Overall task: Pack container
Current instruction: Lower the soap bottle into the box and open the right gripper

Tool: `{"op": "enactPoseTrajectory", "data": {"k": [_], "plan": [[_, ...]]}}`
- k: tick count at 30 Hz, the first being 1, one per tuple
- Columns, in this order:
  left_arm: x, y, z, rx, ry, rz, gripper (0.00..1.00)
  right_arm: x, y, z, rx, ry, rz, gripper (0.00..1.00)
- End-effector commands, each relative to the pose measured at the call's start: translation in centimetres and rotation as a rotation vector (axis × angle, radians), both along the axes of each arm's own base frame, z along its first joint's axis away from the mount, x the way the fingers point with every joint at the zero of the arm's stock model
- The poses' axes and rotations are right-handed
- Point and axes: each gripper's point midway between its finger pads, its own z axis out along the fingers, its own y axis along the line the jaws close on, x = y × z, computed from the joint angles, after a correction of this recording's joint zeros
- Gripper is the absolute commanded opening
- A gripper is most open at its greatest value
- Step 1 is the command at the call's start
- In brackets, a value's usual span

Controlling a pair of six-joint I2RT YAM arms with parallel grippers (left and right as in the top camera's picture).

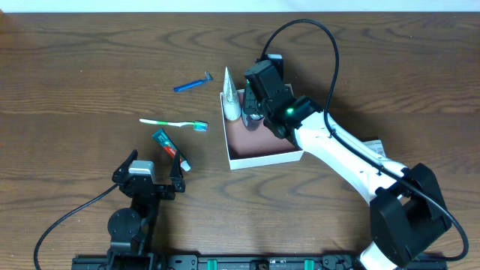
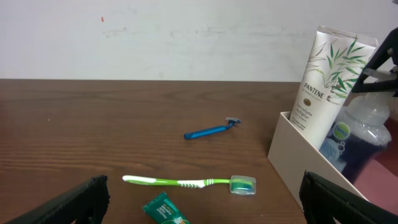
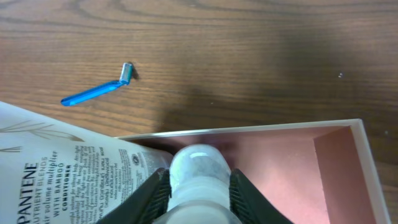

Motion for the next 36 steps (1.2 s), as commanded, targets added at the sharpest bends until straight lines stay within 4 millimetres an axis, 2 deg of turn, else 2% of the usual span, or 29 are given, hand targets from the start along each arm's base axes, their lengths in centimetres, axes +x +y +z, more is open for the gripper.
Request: {"op": "enactPoseTrajectory", "data": {"k": [1,5,15,31,36], "plan": [[-0.1,-0.2,-1.5,0.007,0.045,-0.016,0.98,0.1,0.8,0.8,0.021,-0.019,0.027,0.41],[-0.1,-0.2,-1.5,0.008,0.045,-0.016,0.98,0.2,1.1,1.0,0.021,-0.029,0.052,0.56],[-0.1,-0.2,-1.5,0.007,0.045,-0.016,0.98,0.3,1.4,1.2,0.024,-0.042,0.070,0.59],[-0.1,-0.2,-1.5,0.008,0.045,-0.016,0.98,1.0,2.1,2.3,0.036,-0.101,0.106,0.77],[-0.1,-0.2,-1.5,0.008,0.045,-0.016,0.98,1.2,2.2,2.6,0.032,-0.118,0.117,0.85]]}}
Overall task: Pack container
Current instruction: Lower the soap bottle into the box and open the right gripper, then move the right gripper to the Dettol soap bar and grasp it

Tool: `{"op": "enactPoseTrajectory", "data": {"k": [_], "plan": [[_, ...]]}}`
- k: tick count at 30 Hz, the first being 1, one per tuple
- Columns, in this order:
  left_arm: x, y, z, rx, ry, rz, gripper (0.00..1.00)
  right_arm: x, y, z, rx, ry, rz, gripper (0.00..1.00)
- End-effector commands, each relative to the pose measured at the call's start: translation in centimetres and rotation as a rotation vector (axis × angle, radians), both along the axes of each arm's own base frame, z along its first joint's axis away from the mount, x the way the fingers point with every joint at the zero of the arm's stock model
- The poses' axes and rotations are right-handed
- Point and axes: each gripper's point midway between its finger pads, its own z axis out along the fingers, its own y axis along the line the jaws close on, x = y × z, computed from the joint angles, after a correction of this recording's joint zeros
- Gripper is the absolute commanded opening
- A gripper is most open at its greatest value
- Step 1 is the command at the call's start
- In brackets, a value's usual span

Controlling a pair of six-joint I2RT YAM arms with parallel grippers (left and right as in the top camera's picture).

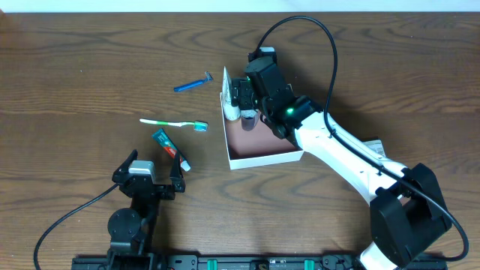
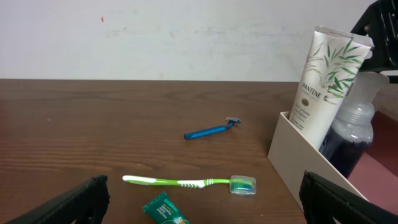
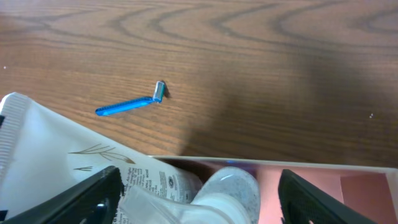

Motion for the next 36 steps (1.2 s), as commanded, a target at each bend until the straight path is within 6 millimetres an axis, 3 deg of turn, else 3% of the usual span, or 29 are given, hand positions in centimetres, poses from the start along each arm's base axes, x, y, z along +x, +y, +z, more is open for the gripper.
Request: {"op": "enactPoseTrajectory", "data": {"k": [1,9,17,22,27,30,36], "plan": [[-0.1,-0.2,-1.5,0.008,0.045,-0.016,0.98,0.2,0.3,0.8,-0.011,-0.033,0.024,0.88],[-0.1,-0.2,-1.5,0.008,0.045,-0.016,0.98,1.1,0.4,1.8,-0.030,-0.098,0.053,0.92],[-0.1,-0.2,-1.5,0.007,0.046,-0.016,0.98,3.0,-2.3,3.1,-0.015,-0.119,-0.001,0.93],[-0.1,-0.2,-1.5,0.007,0.046,-0.016,0.98,4.3,-6.0,5.6,-0.012,-0.130,-0.076,0.97],[-0.1,-0.2,-1.5,0.008,0.045,-0.016,0.98,3.6,-10.7,8.4,-0.045,-0.090,-0.147,0.99],[-0.1,-0.2,-1.5,0.007,0.045,-0.016,0.98,1.9,-13.6,9.7,-0.070,-0.043,-0.189,0.99],[-0.1,-0.2,-1.5,0.007,0.045,-0.016,0.98,-3.9,-20.7,10.1,-0.074,0.147,-0.368,0.99]]}}
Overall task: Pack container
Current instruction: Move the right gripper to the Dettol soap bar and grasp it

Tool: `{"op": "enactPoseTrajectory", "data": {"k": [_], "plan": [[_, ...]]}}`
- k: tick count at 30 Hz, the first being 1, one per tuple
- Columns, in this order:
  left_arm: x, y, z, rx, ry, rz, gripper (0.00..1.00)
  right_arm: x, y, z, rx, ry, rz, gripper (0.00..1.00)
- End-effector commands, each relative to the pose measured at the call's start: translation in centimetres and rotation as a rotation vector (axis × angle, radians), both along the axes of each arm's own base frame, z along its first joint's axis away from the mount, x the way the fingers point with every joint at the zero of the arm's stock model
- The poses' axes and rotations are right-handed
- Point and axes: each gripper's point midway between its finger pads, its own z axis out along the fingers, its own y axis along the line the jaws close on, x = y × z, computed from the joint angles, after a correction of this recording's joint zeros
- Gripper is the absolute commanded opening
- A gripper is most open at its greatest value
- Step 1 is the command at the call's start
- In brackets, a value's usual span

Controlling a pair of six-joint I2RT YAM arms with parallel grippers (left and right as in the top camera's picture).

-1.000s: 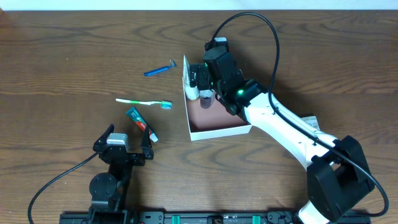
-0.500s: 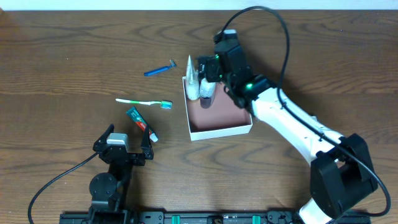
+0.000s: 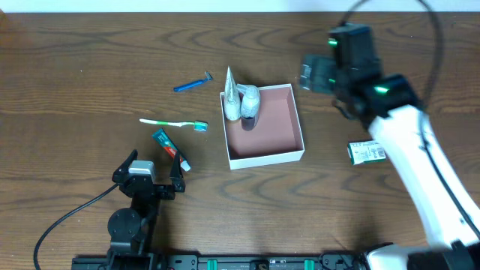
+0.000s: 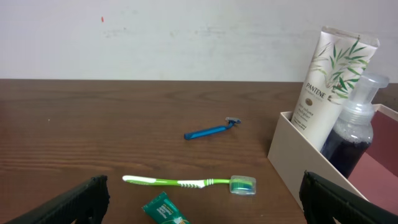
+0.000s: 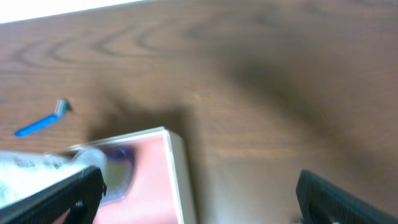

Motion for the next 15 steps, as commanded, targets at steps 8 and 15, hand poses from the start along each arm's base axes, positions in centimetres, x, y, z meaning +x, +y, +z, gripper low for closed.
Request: {"op": "enactPoseTrajectory", "data": {"k": [8,15], "plan": [[-0.1,-0.2,-1.5,0.007,0.046,-0.016,0.98,-8.1,-9.0,-3.3,-0.053,0.328,-0.228,0.99],[-0.1,-0.2,-1.5,0.008,0.045,-0.016,0.98,-7.7,-10.0,-7.7,-0.205,0.372,-0.009,0.99]]}}
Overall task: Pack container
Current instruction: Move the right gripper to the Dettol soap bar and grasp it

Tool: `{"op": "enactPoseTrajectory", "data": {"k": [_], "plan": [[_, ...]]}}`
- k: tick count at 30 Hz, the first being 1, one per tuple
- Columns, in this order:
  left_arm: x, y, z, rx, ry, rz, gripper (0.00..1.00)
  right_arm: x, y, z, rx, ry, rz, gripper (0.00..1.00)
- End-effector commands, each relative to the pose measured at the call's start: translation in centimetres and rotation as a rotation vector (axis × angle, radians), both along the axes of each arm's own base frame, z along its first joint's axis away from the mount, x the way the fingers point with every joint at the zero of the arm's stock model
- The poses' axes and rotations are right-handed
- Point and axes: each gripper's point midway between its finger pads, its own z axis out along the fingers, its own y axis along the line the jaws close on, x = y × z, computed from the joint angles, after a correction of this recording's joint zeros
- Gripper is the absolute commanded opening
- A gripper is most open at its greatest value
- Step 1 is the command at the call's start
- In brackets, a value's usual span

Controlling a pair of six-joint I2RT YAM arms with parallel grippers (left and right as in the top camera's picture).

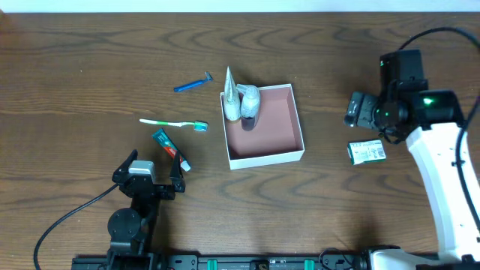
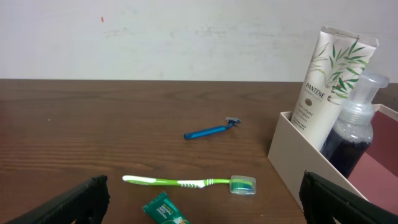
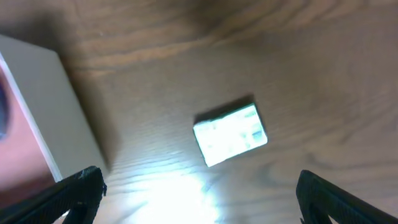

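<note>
The white box with a pink floor (image 1: 264, 127) holds a Pantene tube (image 1: 231, 95) and a clear pump bottle (image 1: 248, 100) upright in its far left corner. A small green-white packet (image 1: 366, 152) lies on the table to the box's right; it also shows blurred in the right wrist view (image 3: 231, 134). My right gripper (image 1: 358, 110) hovers open above the packet, nothing between its fingers. A blue razor (image 1: 193, 83), green toothbrush (image 1: 174, 123) and green toothpaste tube (image 1: 170, 148) lie left of the box. My left gripper (image 1: 147, 174) rests open near the front edge.
In the left wrist view the box wall (image 2: 298, 162) stands at the right, with the toothbrush (image 2: 189, 182) and razor (image 2: 211, 130) on bare wood ahead. The right arm's black cable (image 1: 469, 112) hangs at the far right.
My right gripper has moved from behind the box's far right corner to the right and nearer, now above the small packet. The left arm and all objects are unchanged.
My right gripper was shut on the pump bottle in the box beside the Pantene tube. Then it stood open over the bottle, which stayed upright. Then it was clear of the box at the far right, and now it hovers over the packet.
</note>
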Motion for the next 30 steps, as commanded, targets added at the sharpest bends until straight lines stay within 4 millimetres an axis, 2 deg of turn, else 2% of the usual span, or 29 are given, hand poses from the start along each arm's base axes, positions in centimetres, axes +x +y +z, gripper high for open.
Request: {"op": "enactPoseTrajectory", "data": {"k": [1,6,10,14,20,30], "plan": [[-0.1,-0.2,-1.5,0.008,0.045,-0.016,0.98,0.1,-0.9,-2.4,-0.068,0.058,0.128,0.99],[-0.1,-0.2,-1.5,0.007,0.045,-0.016,0.98,0.6,-2.2,-5.4,-0.094,0.081,0.138,0.99],[-0.1,-0.2,-1.5,0.007,0.045,-0.016,0.98,0.2,-3.2,-8.5,-0.159,0.140,0.234,0.99],[-0.1,-0.2,-1.5,0.007,0.045,-0.016,0.98,0.3,-4.2,-11.0,-0.183,0.146,0.212,0.99],[-0.1,-0.2,-1.5,0.008,0.045,-0.016,0.98,1.4,-4.2,-13.6,-0.182,0.094,0.219,0.99],[-0.1,-0.2,-1.5,0.007,0.045,-0.016,0.98,1.2,-4.7,-17.5,-0.174,0.091,0.176,0.99]]}}
